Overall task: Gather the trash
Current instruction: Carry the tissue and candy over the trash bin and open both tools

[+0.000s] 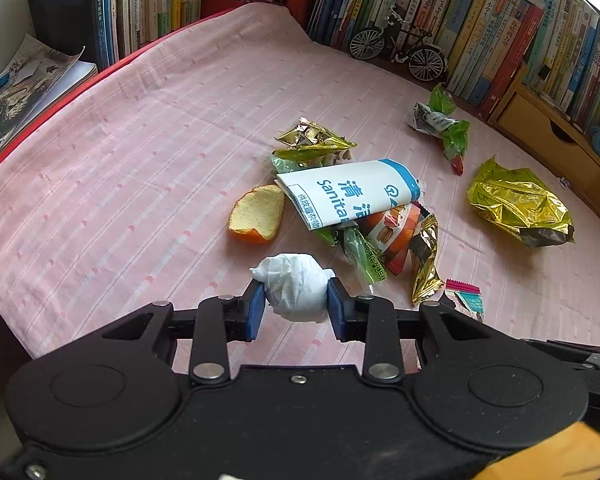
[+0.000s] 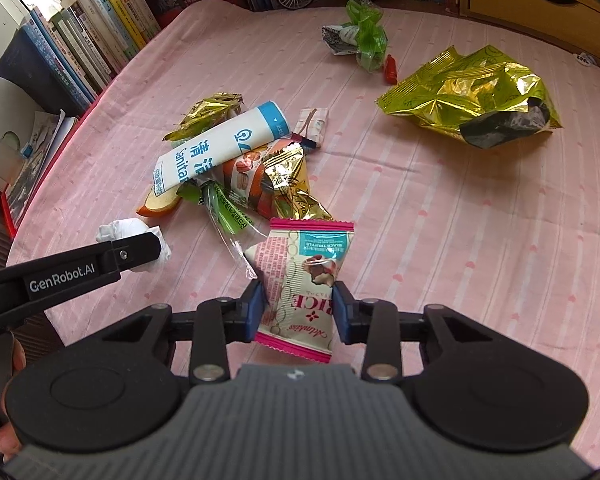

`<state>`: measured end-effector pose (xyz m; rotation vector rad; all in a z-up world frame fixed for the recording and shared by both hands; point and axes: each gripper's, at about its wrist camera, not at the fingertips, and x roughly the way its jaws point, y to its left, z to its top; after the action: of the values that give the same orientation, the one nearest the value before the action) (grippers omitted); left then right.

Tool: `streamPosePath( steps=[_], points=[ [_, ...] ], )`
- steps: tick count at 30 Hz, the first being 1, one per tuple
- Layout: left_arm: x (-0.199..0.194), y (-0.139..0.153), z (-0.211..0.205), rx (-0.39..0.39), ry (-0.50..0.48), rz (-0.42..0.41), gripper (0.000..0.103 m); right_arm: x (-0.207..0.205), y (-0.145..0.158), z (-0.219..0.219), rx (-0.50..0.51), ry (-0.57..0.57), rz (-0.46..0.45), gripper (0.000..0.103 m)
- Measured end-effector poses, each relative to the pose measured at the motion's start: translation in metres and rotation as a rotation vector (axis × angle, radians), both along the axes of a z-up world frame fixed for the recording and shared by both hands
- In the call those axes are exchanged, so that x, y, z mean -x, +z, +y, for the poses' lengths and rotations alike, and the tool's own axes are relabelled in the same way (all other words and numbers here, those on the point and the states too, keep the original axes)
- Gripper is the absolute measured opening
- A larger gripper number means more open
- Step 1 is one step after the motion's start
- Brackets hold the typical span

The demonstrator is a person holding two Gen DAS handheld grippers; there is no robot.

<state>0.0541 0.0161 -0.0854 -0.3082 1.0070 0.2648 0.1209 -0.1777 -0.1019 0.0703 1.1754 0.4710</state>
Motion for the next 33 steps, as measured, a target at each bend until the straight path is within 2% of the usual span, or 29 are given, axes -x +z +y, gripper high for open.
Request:
streamPosePath(
  steps=[20,33],
  points=[
    [0.061,0.025,0.005,0.018,-0.063,-0.035,0.031,0.062,0.04,-0.004,0.033,-0.055,-0.088,0.041],
    [0.12,0.027,0.024,0.028,-0.072,-0.021,0.031,0.119,0.05,0.02,0.036,-0.014,-0.099,0.041]
  ],
)
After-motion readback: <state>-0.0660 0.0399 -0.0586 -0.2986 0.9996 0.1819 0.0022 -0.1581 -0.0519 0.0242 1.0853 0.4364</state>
